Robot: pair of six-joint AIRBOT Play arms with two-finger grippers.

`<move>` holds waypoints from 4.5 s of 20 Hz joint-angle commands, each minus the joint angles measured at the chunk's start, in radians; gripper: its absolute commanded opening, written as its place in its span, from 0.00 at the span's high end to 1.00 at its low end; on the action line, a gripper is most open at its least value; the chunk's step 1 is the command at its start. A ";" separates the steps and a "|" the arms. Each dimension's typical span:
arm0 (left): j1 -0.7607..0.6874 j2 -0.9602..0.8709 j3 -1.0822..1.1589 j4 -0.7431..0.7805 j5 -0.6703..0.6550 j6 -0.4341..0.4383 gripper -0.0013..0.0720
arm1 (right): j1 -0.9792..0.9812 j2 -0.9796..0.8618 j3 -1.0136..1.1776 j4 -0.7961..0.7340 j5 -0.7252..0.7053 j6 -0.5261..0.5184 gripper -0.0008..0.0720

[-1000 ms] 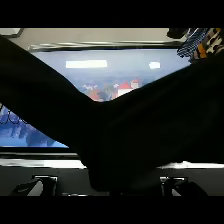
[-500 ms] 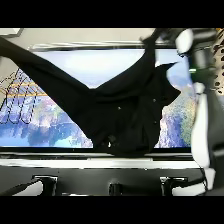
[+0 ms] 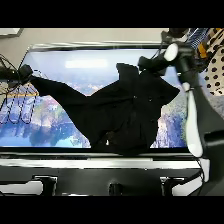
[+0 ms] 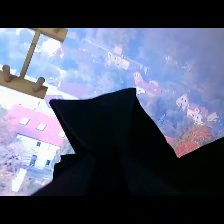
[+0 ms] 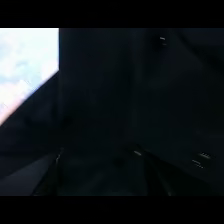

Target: Fold the clothes and pants, and hang the long-sleeved shirts on hangers.

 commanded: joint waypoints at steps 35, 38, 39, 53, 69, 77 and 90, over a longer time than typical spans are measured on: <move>-0.377 0.151 -0.871 -0.375 0.117 0.140 0.12 | -0.260 0.858 -1.688 0.661 -0.407 -0.089 0.96; -0.412 0.124 -0.871 -0.423 0.168 0.140 0.12 | -0.260 0.908 -1.675 0.648 -0.367 -0.057 0.96; -0.420 0.115 -0.871 -0.446 0.184 0.140 0.20 | -0.260 0.927 -1.675 0.638 -0.355 -0.040 0.96; -0.335 0.300 0.136 -0.037 0.096 0.029 0.96 | -0.260 0.825 -0.509 0.402 -0.237 -0.002 0.96; -0.335 0.735 0.309 0.169 0.086 -0.042 0.96 | -0.260 0.963 0.021 0.374 -0.064 -0.005 0.96; -0.336 0.290 0.304 0.170 0.142 -0.038 0.96 | -0.260 0.517 0.016 0.373 0.000 0.106 0.96; -0.372 -0.455 0.304 -0.034 0.140 -0.038 0.88 | -0.152 -0.267 0.016 0.364 -0.186 0.001 0.85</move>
